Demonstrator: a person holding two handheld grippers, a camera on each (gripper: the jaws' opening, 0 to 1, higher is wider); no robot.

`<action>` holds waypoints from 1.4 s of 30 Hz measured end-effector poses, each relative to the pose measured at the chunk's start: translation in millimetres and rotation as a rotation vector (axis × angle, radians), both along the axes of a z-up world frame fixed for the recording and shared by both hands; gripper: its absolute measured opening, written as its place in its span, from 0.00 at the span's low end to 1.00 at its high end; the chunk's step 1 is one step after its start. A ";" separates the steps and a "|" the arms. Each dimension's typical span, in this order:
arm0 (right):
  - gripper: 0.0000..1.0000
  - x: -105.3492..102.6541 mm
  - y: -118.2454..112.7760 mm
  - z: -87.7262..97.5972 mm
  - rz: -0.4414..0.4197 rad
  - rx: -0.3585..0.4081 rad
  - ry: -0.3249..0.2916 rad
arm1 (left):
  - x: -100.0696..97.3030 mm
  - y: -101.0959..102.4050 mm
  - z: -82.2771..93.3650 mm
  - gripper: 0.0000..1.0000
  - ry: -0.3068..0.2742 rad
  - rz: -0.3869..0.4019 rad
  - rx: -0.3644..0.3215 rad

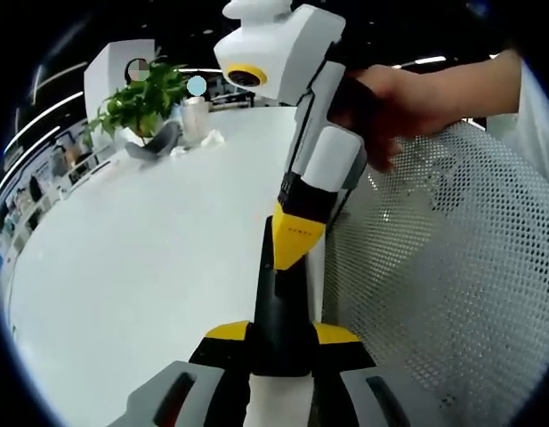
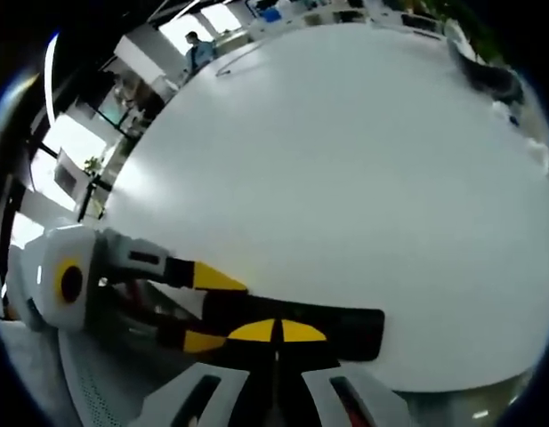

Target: Press the specified remote control buttons in sequence, fully releasing each button before pressing the next.

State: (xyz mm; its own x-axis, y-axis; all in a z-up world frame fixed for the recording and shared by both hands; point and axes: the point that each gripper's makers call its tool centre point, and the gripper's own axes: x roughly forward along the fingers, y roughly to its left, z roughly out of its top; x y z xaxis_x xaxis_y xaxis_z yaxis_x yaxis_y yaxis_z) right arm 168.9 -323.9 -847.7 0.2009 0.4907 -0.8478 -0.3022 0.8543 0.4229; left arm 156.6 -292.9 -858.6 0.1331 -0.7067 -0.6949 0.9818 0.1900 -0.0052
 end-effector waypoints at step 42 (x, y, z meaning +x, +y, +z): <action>0.00 -16.8 -1.3 -8.5 0.090 -0.098 0.046 | 0.0 0.7 -0.5 0.25 -0.002 -0.001 -0.011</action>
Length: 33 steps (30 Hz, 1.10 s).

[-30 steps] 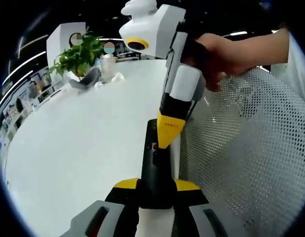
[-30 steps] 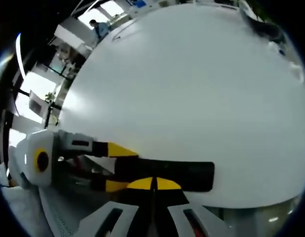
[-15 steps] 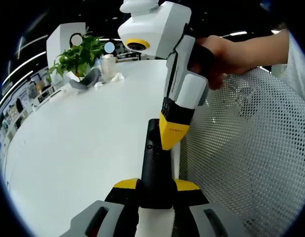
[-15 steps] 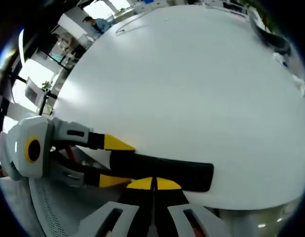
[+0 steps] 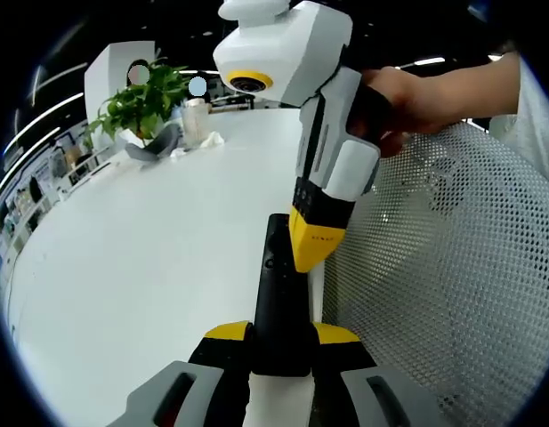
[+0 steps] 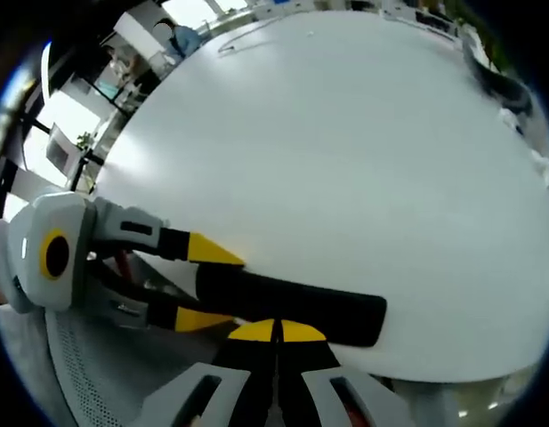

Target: Press the specified remote control buttons in sequence, fully releasing each button before pressing the next.

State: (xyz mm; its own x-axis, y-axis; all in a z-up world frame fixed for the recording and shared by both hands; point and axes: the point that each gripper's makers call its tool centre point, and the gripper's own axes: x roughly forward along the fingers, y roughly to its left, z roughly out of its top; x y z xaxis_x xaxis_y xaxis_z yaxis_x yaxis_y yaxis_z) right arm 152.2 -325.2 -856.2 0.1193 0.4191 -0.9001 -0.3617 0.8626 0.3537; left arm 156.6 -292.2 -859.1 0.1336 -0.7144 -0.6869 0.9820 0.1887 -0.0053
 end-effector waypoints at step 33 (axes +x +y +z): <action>0.00 8.3 14.8 8.5 -0.108 0.186 0.059 | -0.8 -4.8 0.9 0.25 -0.007 -0.003 -0.021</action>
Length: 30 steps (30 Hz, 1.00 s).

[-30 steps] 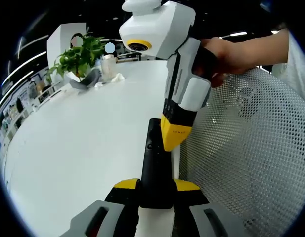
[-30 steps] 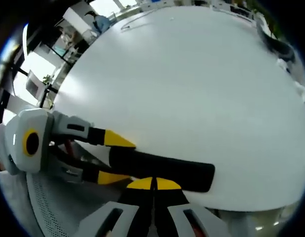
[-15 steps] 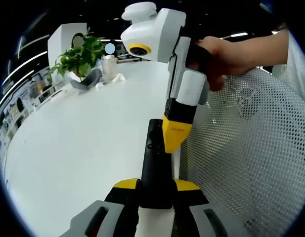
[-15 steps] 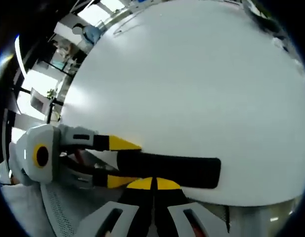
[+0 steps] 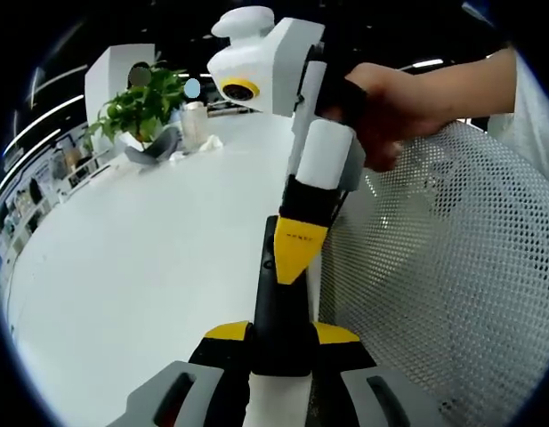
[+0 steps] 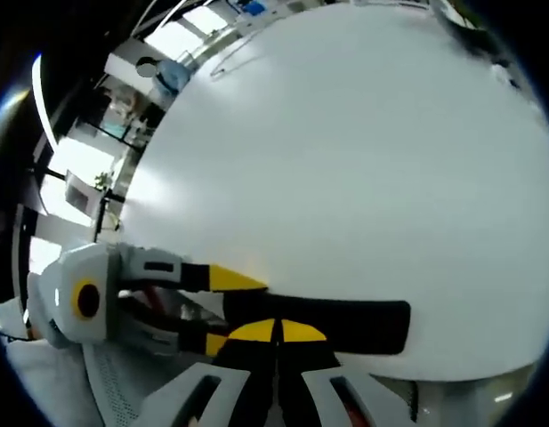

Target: Press the specified remote control buttons in sequence, fully releasing each button before pressing the next.

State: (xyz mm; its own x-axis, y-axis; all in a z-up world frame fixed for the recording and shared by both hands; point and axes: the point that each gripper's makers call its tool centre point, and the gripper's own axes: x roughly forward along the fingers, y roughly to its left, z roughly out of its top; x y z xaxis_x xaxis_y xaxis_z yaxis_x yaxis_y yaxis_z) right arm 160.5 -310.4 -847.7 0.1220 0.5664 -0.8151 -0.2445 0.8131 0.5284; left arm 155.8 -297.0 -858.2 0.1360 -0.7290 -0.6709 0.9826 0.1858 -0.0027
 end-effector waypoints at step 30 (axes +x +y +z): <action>0.00 3.1 -6.6 -3.2 -0.023 -0.005 -0.025 | -1.4 1.3 -0.1 0.25 0.003 0.003 0.003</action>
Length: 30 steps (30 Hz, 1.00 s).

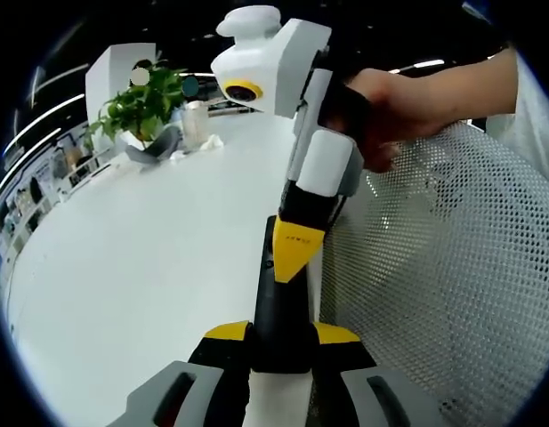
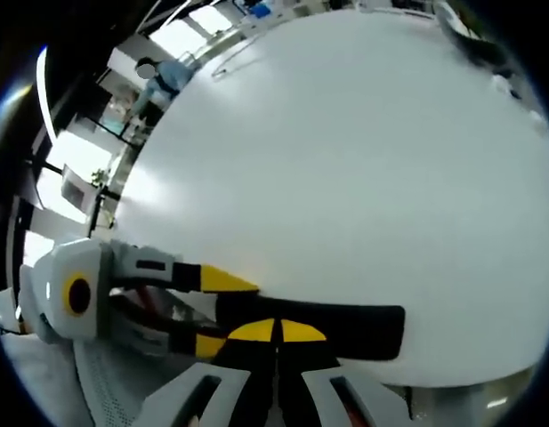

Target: Press the specified remote control buttons in sequence, fully releasing each button before pressing the next.

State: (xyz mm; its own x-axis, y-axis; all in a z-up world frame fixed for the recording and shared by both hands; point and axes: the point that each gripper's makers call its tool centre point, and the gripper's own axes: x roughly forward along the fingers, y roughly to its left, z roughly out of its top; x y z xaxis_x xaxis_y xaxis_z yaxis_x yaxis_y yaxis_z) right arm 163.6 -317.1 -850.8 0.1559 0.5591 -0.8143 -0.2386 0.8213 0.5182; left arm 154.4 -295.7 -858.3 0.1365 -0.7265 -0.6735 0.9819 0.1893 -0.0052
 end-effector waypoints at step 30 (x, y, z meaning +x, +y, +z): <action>0.00 -1.1 0.3 2.6 -0.011 0.026 0.039 | 1.4 0.0 0.0 0.25 0.001 -0.005 0.000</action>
